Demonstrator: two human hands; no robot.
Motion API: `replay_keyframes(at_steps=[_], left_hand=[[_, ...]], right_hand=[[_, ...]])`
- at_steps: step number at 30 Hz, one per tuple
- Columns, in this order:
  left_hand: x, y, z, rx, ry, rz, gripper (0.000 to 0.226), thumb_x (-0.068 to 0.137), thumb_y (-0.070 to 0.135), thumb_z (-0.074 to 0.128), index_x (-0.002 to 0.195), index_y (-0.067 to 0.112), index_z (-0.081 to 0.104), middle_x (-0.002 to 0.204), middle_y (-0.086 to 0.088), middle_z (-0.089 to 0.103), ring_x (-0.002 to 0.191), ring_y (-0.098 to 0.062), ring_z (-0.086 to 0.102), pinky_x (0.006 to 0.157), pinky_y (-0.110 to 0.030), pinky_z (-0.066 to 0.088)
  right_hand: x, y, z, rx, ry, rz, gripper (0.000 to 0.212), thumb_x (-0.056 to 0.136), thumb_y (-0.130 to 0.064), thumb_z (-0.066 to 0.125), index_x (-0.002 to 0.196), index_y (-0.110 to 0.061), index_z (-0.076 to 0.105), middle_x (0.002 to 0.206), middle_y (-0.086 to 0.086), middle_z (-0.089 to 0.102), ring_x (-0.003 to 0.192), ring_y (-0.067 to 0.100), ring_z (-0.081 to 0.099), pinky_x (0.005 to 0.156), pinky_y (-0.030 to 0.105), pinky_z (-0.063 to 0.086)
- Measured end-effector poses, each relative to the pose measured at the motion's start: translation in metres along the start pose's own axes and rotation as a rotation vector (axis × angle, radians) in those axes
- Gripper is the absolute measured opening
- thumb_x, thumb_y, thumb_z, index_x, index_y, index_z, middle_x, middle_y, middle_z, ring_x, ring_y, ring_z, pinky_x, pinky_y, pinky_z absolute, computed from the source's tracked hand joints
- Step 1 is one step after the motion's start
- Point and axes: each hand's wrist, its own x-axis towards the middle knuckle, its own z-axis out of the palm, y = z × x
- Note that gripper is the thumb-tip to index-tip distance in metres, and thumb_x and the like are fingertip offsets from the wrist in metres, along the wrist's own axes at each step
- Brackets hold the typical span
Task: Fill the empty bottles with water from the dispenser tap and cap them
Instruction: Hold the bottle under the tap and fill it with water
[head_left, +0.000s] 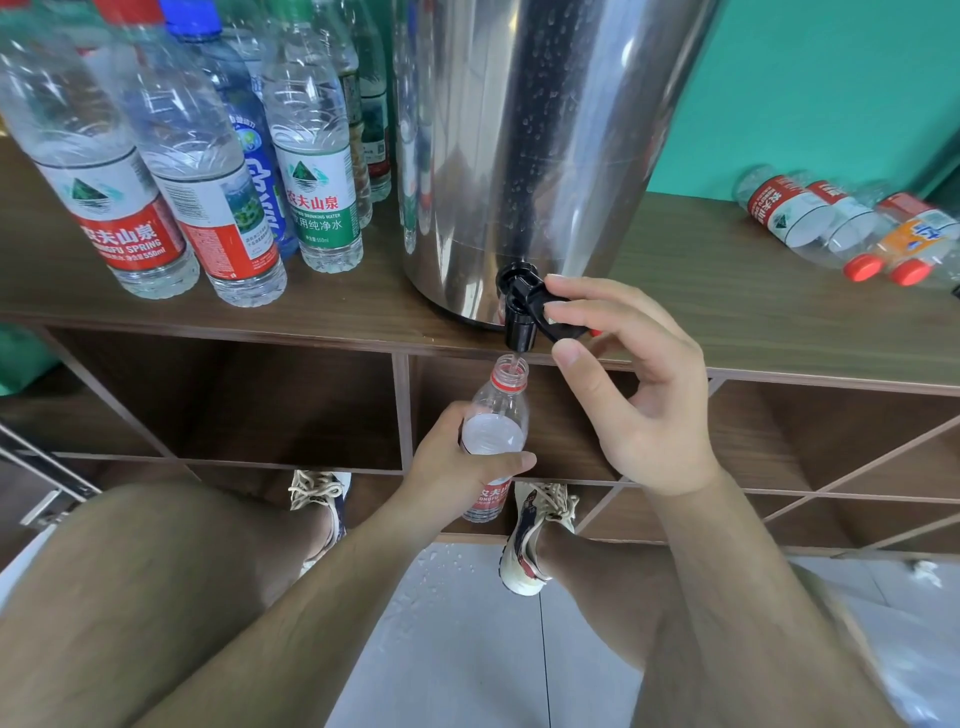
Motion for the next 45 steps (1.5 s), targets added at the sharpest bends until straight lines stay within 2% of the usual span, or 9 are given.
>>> replay_keyframes(at_steps=[9,19,45], left_hand=[[-0.0005,-0.0004,-0.0008,-0.026,-0.011,-0.003,0.061,0.079,0.032,0.088,0.123,0.038,0.046,0.107,0.019,0.054,0.094,-0.006,0.056,0.066,-0.015,0.042],[-0.0009,-0.0007,-0.0013,-0.027,-0.013,0.007,0.060,0.078,0.032,0.089,0.120,0.040,0.047,0.107,0.019,0.056,0.094,-0.004,0.057,0.065,-0.013,0.042],[-0.0010,0.0009,-0.0003,-0.022,0.011,0.028,0.061,0.076,0.032,0.090,0.118,0.041,0.048,0.106,0.021,0.057,0.094,-0.001,0.057,0.064,-0.011,0.040]], right_hand=[[0.0002,-0.0008,0.0004,0.022,0.004,-0.004,0.019,0.096,-0.006,0.066,0.113,0.000,0.073,0.130,0.011,0.069,0.122,0.022,0.064,0.083,0.019,0.050],[-0.0002,-0.0001,0.0002,0.011,0.002,-0.002,0.018,0.096,-0.006,0.067,0.113,0.000,0.073,0.131,0.011,0.069,0.121,0.028,0.065,0.082,0.022,0.051],[0.0001,0.0005,-0.0003,0.007,-0.005,-0.007,0.018,0.097,-0.006,0.067,0.113,-0.001,0.073,0.131,0.011,0.069,0.122,0.026,0.064,0.084,0.020,0.050]])
